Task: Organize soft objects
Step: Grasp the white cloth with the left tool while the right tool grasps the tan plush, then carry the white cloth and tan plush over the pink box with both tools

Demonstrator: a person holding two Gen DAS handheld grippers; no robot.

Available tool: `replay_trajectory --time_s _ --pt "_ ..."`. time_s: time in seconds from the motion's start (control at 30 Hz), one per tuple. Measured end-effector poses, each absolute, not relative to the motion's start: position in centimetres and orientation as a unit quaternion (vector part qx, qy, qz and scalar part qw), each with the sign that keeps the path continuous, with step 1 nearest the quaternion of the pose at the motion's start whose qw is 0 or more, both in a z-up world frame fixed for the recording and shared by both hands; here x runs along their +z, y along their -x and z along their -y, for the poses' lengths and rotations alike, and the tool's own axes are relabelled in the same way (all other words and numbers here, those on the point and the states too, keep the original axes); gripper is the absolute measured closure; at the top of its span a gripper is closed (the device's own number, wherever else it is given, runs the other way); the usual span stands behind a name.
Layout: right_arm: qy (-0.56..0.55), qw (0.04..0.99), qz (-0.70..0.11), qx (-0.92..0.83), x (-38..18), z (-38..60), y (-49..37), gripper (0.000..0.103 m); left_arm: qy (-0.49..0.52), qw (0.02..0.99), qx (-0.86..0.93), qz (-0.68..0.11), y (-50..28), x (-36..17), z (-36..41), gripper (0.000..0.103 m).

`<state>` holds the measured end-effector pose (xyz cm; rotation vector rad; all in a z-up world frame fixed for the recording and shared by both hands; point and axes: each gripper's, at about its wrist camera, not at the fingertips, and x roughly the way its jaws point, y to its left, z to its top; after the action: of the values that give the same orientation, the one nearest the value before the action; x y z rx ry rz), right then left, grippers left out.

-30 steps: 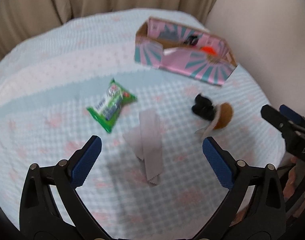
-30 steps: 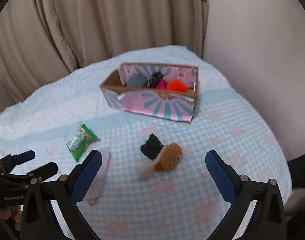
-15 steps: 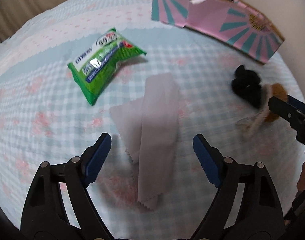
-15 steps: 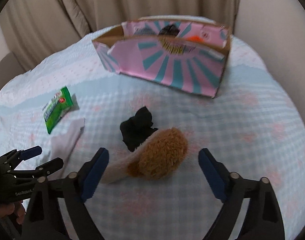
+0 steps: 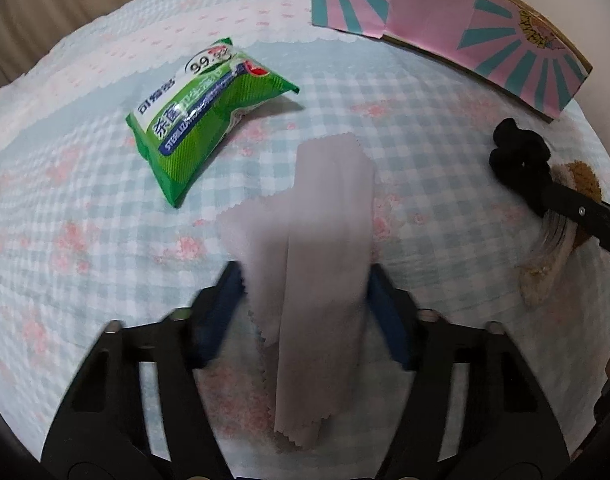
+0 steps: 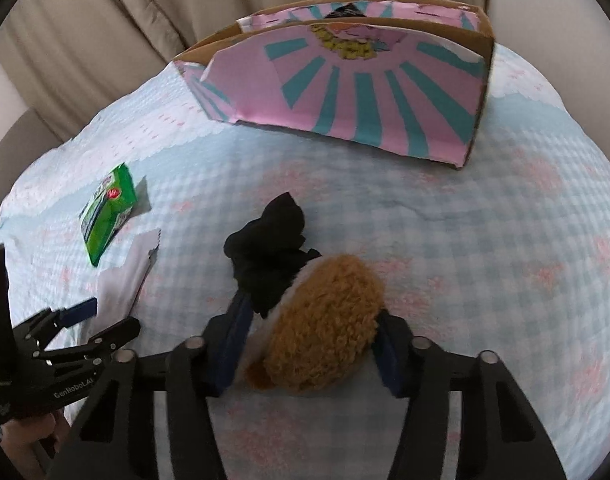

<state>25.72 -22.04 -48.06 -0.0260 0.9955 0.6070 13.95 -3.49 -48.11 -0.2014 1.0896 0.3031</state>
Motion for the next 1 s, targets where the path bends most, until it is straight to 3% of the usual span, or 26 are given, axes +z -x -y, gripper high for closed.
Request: replay_trajectory --time_s 0.13,0.23,0.5,1.0 --pt "-0.002 0.84 -0.47 0.272 -47.8 22.4 -25.6 0.063 0.088 0.841 0.134 -0.516 -14.1 -47.7 3.6 0.082" --pt "-0.009 0.843 -0.469 0.262 -47.4 22.6 -25.3 0.066 0.093 0.842 0.129 -0.515 -13.9 -47.2 3.6 0.089" --pt "-0.026 0.851 -0.462 0.246 -45.8 22.9 -24.0 0.073 0.099 0.85 0.107 -0.506 -12.9 -45.3 3.6 0.09" --pt "-0.048 0.876 -0.431 0.211 -38.2 23.4 -19.4 0.073 0.093 0.877 0.061 -0.467 -10.9 -36.9 2.6 0.09"
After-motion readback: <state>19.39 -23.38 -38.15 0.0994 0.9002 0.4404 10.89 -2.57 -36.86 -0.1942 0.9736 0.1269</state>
